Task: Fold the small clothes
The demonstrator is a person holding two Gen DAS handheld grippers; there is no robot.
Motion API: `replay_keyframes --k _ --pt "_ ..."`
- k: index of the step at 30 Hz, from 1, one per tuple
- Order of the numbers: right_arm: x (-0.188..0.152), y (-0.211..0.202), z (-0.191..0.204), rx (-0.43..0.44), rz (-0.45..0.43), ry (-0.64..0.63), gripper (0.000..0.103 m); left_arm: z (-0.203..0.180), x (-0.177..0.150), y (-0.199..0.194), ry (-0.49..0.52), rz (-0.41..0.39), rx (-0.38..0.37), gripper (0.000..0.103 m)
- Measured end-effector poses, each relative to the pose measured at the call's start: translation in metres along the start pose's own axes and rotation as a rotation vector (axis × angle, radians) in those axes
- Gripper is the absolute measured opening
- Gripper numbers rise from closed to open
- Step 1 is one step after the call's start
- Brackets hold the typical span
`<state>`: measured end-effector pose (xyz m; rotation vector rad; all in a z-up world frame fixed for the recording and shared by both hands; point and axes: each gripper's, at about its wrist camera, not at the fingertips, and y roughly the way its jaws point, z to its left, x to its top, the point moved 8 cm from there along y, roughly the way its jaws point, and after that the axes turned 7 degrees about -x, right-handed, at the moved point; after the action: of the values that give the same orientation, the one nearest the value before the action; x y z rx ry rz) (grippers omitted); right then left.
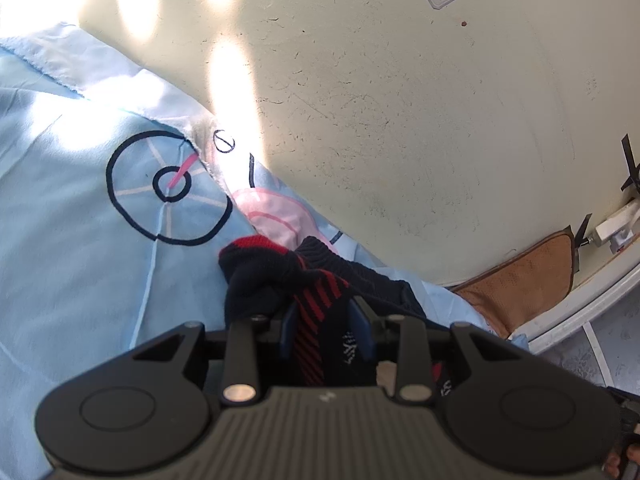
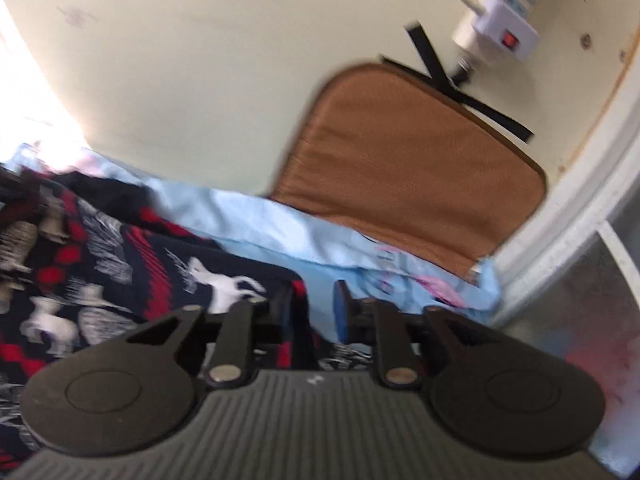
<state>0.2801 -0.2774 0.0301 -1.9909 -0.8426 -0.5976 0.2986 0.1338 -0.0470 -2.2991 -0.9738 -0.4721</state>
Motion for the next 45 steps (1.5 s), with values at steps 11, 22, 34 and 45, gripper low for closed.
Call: replay_keyframes --k 11,22,34,45 --pt "-0.023 -0.077 0.185 0.97 0.102 0.349 0.034 0.0 0.001 -0.001 -0.011 0.005 -0.005 0.029" --pt "-0.009 -0.086 0.297 1.351 0.209 0.565 0.013 0.009 0.014 -0.012 -0.036 -0.013 -0.006 0.027" --pt "-0.022 -0.099 0.264 1.266 0.122 0.505 0.025 0.015 0.021 -0.015 -0.042 -0.027 -0.005 0.034" --pt "-0.008 -0.076 0.241 1.09 0.146 0.57 0.029 0.02 0.019 -0.012 -0.042 -0.015 0.012 0.035"
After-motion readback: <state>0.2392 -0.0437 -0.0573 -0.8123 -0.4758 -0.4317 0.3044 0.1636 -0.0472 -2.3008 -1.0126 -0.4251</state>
